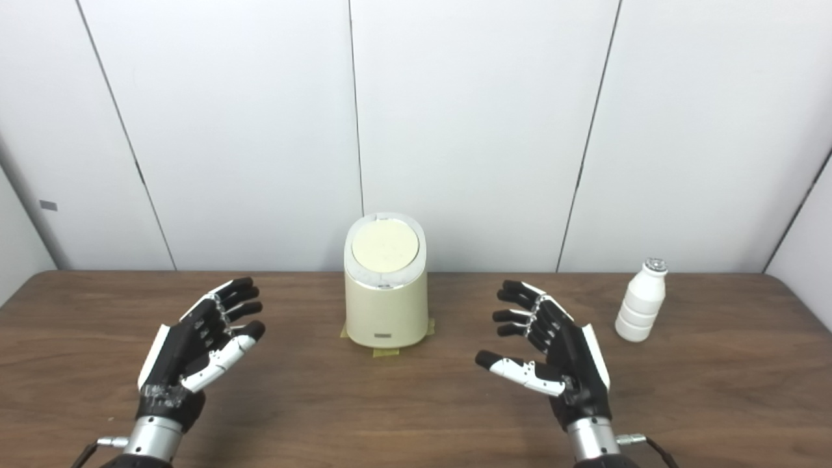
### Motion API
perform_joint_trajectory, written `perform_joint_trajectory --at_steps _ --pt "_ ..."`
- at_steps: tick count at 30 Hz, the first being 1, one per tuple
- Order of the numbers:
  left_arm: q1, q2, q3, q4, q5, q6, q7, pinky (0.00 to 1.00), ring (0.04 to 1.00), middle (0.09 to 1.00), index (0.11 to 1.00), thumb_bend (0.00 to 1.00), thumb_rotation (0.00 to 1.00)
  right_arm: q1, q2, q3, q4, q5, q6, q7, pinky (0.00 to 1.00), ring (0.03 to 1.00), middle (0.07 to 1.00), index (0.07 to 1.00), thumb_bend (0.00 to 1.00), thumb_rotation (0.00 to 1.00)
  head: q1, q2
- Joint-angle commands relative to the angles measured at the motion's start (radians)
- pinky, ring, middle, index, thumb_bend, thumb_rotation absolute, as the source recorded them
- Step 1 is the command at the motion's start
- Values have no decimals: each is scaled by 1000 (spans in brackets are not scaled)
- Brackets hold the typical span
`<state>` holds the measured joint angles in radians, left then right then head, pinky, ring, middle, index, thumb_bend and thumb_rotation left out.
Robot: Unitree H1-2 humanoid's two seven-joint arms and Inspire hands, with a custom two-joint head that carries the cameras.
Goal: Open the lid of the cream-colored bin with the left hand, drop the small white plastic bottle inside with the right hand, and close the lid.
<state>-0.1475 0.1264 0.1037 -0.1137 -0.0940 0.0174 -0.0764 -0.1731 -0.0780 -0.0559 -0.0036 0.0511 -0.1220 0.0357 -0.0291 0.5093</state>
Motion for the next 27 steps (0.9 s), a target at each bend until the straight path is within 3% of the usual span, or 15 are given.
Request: perform_joint_trajectory --at_steps 1,16,18,23,27 --pt "-37 -1 2 -12 -6 -42 5 624 782 809 809 704 259 -27 0 0 -44 -2 -11 -3 603 664 750 729 771 134 -1 0" --pt "-40 -3 4 -10 -11 -41 5 642 793 813 811 722 292 -35 1 -2 -18 5 -25 -3 614 663 751 723 784 143 23 -14" --pt "-38 -1 -7 -22 41 -52 23 647 813 824 820 738 320 -36 1 -1 -14 -2 -33 -6 605 660 754 725 771 139 22 -16" --pt "-43 -4 -27 -58 134 -31 59 840 890 881 874 798 408 -43 2 -9 -9 15 -32 -4 601 662 754 722 784 154 25 -14" --pt "-90 -20 -25 -45 97 -9 53 910 943 931 924 826 389 -49 0 -10 -9 19 -34 0 600 665 753 722 789 161 31 -16"
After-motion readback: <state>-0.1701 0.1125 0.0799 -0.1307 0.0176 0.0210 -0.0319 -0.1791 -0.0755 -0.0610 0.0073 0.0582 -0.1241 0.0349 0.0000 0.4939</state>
